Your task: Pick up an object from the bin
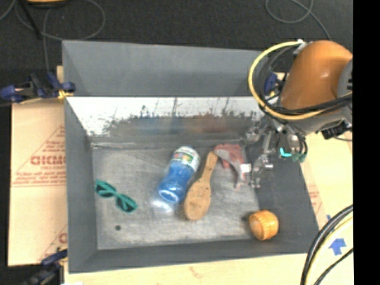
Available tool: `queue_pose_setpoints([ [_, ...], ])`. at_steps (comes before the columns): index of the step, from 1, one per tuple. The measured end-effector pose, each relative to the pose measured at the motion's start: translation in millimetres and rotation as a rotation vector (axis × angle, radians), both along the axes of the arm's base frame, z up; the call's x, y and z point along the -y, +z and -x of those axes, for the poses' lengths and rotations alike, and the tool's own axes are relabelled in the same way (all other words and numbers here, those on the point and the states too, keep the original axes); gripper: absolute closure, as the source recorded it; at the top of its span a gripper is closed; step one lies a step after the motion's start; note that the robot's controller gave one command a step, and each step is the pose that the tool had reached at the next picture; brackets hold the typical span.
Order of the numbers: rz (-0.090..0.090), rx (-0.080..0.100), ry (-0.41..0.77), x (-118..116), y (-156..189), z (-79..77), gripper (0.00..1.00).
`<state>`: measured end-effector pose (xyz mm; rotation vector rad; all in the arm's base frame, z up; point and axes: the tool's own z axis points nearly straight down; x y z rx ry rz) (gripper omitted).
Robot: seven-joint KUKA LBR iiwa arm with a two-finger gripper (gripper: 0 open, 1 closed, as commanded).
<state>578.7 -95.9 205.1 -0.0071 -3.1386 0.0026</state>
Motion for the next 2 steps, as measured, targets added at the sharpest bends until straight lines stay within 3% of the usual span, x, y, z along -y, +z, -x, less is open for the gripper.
queue_pose_setpoints([
  [1, 0.001, 0.007, 0.002, 0, 4, -1.7, 0.0],
  [2, 0.001, 0.008, 0.037, -63, -37, 42.4, 0.0],
])
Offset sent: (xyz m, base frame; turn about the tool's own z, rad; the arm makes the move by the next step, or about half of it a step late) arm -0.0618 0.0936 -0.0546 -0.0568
